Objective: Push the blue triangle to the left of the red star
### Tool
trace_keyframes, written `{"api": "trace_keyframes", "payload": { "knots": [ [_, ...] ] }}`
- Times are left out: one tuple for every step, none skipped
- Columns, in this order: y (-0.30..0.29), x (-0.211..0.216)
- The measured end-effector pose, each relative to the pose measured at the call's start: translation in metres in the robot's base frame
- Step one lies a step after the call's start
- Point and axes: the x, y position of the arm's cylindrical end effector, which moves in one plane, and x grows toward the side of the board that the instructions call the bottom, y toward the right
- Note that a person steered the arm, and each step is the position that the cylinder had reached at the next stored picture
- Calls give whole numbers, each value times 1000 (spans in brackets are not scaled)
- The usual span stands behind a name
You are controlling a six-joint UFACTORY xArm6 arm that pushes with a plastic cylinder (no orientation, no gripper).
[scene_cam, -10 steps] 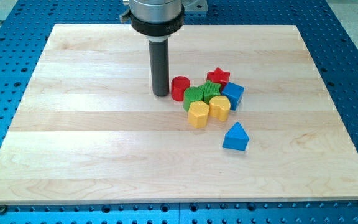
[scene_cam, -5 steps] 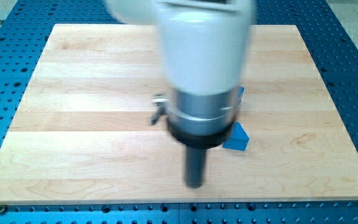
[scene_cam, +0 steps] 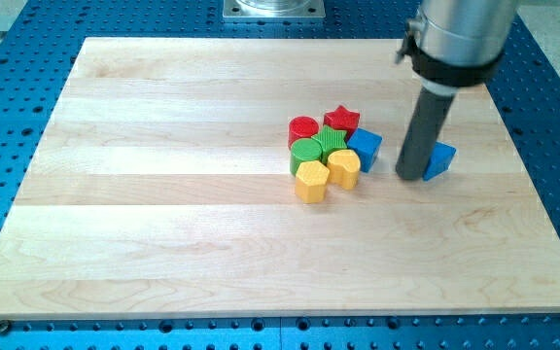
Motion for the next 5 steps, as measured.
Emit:
{"api": "trace_keyframes", "payload": {
  "knots": [
    [4,37],
    [34,1],
    [9,-69],
    [28,-59],
    [74,-27]
  ]
}}
